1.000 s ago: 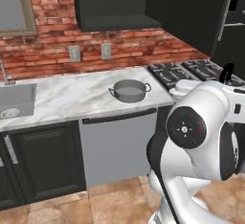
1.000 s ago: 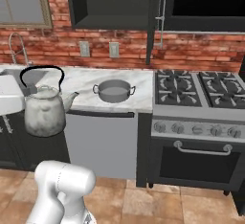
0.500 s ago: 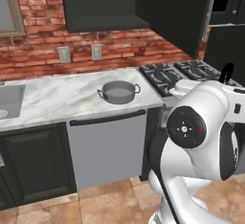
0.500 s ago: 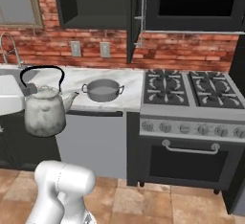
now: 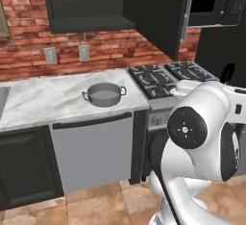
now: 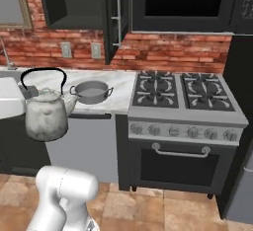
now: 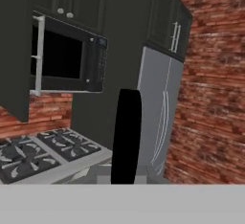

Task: Pick the kettle from the cabinet and place it on a stove burner. Then pick the pot from the counter and place it on another stove burner. Finally, turn both burners on.

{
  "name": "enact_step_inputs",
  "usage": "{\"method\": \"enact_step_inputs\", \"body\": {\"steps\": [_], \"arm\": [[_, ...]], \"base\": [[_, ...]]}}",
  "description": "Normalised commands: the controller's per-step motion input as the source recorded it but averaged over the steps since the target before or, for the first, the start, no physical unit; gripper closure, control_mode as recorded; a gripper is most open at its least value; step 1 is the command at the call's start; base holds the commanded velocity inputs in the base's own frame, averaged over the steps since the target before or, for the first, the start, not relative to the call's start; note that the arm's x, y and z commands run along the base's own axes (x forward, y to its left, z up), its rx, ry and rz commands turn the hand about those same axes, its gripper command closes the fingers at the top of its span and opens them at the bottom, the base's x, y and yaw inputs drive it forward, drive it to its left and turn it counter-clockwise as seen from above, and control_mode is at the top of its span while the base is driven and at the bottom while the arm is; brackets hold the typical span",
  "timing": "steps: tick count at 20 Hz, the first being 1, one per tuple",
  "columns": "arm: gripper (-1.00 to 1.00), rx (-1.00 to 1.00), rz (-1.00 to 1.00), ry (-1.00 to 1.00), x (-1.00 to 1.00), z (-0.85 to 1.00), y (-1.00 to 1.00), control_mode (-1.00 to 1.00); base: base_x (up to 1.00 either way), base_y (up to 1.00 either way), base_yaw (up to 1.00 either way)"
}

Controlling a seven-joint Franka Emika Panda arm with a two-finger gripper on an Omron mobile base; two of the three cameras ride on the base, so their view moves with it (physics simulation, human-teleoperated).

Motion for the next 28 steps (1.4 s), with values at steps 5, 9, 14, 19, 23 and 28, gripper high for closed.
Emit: {"method": "enact_step_inputs", "body": {"steps": [5,9,14,19,23,28], "arm": [[1.00,0.00,0.00,0.00,0.00,0.00,0.00,1.00],[1.00,0.00,0.00,0.00,0.00,0.00,0.00,1.00],[1.00,0.00,0.00,0.00,0.00,0.00,0.00,1.00],[1.00,0.00,0.00,0.00,0.00,0.00,0.00,1.00],[1.00,0.00,0.00,0.00,0.00,0.00,0.00,1.00],[1.00,0.00,0.00,0.00,0.00,0.00,0.00,1.00]], "base": [[-0.01,-0.52,0.01],[0.00,-0.54,0.04],[0.00,-0.54,0.06],[0.01,-0.51,0.08],[0.12,-0.46,0.10],[0.23,-0.42,0.11]]}}
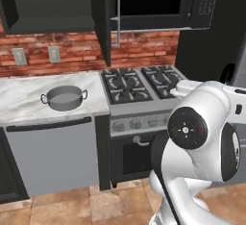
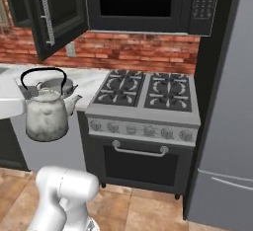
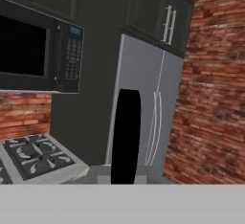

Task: Pick the kettle from the cabinet and place it on a stove burner. Then pick the pot from the counter and place it on another stove burner. Finally, turn both burners on.

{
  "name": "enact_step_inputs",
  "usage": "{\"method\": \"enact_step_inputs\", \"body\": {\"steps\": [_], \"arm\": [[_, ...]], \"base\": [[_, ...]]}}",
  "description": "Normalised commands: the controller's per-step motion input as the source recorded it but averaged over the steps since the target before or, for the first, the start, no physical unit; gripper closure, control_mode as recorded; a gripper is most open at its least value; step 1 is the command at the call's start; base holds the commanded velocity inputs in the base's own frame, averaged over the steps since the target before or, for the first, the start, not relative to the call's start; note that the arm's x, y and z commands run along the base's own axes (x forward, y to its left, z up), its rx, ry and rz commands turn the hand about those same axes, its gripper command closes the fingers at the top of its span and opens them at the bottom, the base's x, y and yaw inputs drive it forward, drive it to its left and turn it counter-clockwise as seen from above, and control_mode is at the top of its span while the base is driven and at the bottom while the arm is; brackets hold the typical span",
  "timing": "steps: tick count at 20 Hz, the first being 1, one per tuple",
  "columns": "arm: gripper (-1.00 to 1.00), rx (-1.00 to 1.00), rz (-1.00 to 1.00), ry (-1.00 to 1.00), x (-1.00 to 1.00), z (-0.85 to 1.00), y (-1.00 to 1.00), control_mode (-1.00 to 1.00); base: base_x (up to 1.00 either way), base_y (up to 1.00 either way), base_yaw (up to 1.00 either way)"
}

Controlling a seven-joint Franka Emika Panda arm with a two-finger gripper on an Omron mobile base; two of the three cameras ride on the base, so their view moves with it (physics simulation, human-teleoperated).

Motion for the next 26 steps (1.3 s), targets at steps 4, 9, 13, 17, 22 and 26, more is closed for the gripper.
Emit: {"method": "enact_step_inputs", "body": {"steps": [4,9,13,17,22,26], "arm": [[1.00,0.00,0.00,0.00,0.00,0.00,0.00,1.00],[1.00,0.00,0.00,0.00,0.00,0.00,0.00,1.00],[1.00,0.00,0.00,0.00,0.00,0.00,0.00,1.00],[1.00,0.00,0.00,0.00,0.00,0.00,0.00,1.00],[1.00,0.00,0.00,0.00,0.00,0.00,0.00,1.00],[1.00,0.00,0.00,0.00,0.00,0.00,0.00,1.00]], "base": [[0.32,-0.38,0.11],[0.38,-0.39,0.11],[0.40,-0.36,0.11],[0.39,-0.34,0.11],[0.42,-0.34,0.11],[0.40,-0.37,0.12]]}}
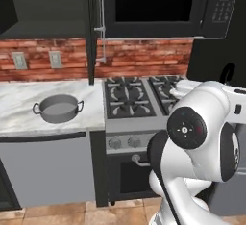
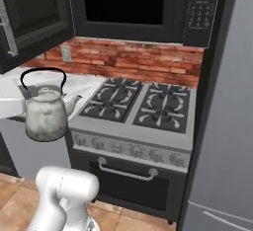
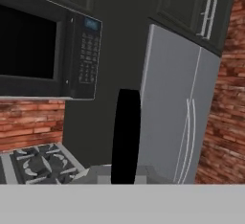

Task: Pick the kettle from the cabinet and place it on a stove burner. Then pick the pot from the counter and place it on another stove burner. Finally, turn both burners on.

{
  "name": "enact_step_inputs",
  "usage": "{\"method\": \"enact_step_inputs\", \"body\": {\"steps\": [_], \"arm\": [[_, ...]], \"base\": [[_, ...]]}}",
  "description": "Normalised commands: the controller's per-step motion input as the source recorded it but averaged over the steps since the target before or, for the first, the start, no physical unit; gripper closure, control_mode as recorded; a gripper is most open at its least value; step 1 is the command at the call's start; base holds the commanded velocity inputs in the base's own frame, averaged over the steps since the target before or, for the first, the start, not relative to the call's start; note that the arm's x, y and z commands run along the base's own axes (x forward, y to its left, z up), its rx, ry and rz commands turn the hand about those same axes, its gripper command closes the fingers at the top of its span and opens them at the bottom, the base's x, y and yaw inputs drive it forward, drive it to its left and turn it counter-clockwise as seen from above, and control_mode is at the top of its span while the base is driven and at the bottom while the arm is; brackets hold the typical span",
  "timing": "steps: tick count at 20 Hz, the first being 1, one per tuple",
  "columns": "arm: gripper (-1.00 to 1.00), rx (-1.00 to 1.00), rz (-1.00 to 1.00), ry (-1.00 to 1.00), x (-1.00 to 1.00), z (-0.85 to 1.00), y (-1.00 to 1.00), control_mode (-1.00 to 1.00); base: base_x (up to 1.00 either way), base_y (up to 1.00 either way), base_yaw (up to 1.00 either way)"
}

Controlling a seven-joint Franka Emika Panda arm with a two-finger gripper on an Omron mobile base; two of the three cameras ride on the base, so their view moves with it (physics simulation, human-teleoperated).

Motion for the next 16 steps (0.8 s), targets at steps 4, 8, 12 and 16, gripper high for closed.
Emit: {"method": "enact_step_inputs", "body": {"steps": [4,8,12,16], "arm": [[1.00,0.00,0.00,0.00,0.00,0.00,0.00,1.00],[1.00,0.00,0.00,0.00,0.00,0.00,0.00,1.00],[1.00,0.00,0.00,0.00,0.00,0.00,0.00,1.00],[1.00,0.00,0.00,0.00,0.00,0.00,0.00,1.00]], "base": [[0.39,-0.38,0.12],[0.26,-0.46,0.13],[0.27,-0.47,0.13],[0.37,-0.41,0.13]]}}
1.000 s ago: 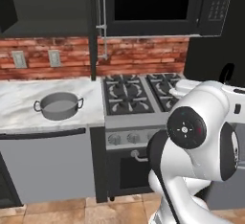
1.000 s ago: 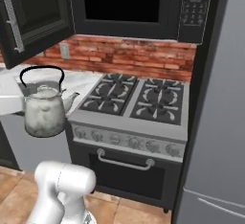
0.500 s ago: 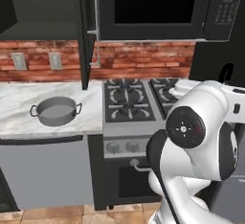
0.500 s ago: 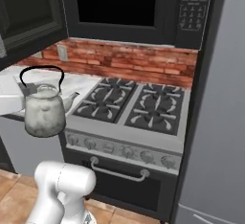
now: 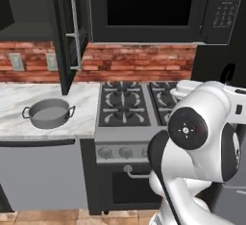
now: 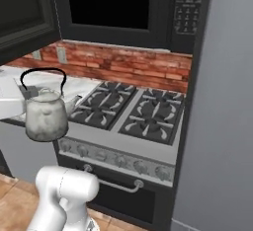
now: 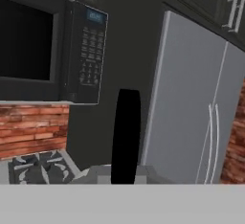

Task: Pick the kettle from the cabinet and place it on a stove burner. Then pick the pot from the counter and place it on another stove burner. Finally, turn both burners on.

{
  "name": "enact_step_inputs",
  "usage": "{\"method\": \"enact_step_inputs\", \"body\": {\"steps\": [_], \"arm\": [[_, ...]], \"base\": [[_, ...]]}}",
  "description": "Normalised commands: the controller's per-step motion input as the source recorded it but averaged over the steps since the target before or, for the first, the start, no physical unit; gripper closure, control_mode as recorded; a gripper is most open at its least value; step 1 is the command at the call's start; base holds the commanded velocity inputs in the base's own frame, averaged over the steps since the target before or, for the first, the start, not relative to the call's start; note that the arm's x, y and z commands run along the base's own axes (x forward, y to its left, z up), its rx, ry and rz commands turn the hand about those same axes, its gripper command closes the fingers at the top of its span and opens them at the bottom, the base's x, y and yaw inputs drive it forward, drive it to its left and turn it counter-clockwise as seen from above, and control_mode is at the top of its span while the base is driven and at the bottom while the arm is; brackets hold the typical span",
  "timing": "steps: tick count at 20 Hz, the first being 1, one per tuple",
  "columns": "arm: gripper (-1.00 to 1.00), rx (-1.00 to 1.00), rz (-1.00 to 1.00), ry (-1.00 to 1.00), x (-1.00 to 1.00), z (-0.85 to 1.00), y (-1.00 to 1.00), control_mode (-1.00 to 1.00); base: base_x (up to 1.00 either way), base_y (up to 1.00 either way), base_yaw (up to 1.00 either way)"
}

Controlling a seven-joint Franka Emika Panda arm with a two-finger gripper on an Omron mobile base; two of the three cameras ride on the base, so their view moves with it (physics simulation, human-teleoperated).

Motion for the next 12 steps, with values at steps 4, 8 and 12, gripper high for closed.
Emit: {"method": "enact_step_inputs", "body": {"steps": [4,8,12], "arm": [[1.00,0.00,0.00,0.00,0.00,0.00,0.00,1.00],[1.00,0.00,0.00,0.00,0.00,0.00,0.00,1.00],[1.00,0.00,0.00,0.00,0.00,0.00,0.00,1.00]], "base": [[0.50,-0.33,0.13],[0.45,-0.32,0.14],[0.24,-0.41,0.15]]}}
